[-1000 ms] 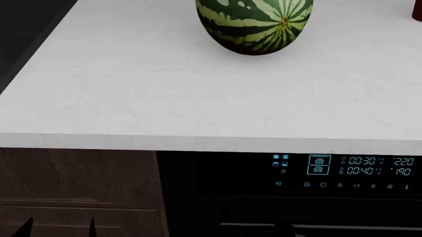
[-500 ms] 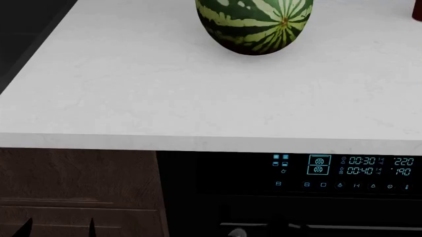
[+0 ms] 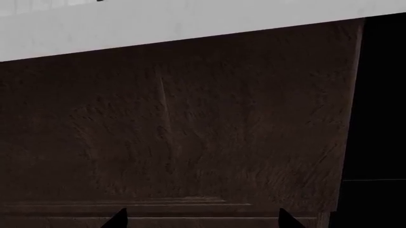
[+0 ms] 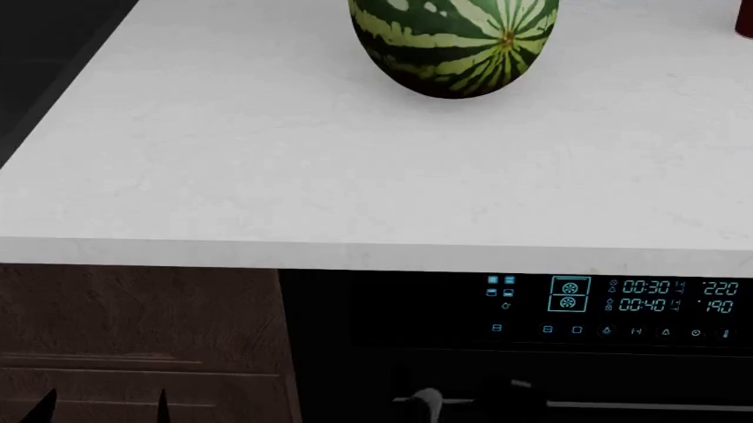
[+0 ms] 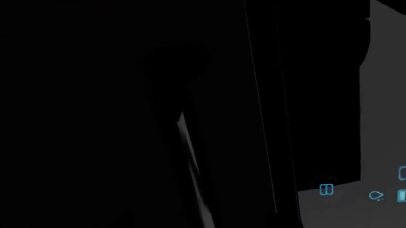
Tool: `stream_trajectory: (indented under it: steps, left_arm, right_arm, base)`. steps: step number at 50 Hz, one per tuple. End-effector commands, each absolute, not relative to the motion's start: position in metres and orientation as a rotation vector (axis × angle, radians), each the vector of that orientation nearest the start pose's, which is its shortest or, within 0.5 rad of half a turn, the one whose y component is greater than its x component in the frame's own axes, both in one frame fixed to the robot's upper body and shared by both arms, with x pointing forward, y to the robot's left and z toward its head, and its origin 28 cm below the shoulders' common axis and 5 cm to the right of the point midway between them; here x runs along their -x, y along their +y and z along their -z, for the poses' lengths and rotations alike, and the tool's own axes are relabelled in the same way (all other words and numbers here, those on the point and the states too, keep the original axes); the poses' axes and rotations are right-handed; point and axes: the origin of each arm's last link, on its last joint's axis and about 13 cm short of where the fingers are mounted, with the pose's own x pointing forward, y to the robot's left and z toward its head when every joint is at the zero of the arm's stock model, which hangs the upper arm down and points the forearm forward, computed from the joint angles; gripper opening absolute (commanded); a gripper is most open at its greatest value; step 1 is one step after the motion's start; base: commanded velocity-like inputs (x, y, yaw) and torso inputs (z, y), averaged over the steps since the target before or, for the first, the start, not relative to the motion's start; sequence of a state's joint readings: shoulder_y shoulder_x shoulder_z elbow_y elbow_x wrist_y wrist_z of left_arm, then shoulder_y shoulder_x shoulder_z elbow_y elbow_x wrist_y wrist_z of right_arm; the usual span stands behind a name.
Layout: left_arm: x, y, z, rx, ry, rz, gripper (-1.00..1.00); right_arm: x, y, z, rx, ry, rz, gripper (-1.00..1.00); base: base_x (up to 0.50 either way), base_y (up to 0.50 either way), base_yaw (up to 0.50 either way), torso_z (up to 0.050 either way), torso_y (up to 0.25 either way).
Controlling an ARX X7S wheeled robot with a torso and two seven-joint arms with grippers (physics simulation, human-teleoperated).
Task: Open the dishwasher door
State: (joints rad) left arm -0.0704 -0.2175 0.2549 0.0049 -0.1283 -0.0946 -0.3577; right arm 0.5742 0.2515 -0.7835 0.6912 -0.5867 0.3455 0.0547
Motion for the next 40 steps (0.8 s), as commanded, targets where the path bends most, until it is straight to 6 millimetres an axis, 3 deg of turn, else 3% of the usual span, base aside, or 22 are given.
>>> stream_trajectory:
  steps: [1,20,39,40]
  left_arm:
    - [-0.219,0.208,-0.018,-0.08,0.028,-0.086,1.0]
    - [-0.219,0.209,-0.02,-0.074,0.024,-0.086,1.0]
    - [-0.22,0.209,-0.017,-0.075,0.03,-0.089,1.0]
    - [-0.22,0.209,-0.017,-0.075,0.029,-0.089,1.0]
  right_arm:
    - [-0.314,-0.131,0.005,1.29,0.377,-0.313,1.0]
    - [-0.332,-0.139,0.009,1.279,0.455,-0.32,1.0]
    - [-0.335,-0.144,0.004,1.275,0.471,-0.31,1.0]
    - [-0.336,-0.144,0.004,1.27,0.465,-0.308,-1.0]
  base:
    - [0.0,0.0,0.0,0.0,0.0]
    - [0.0,0.0,0.0,0.0,0.0]
    - [0.0,0.0,0.0,0.0,0.0]
    - [0.0,0.0,0.0,0.0,0.0]
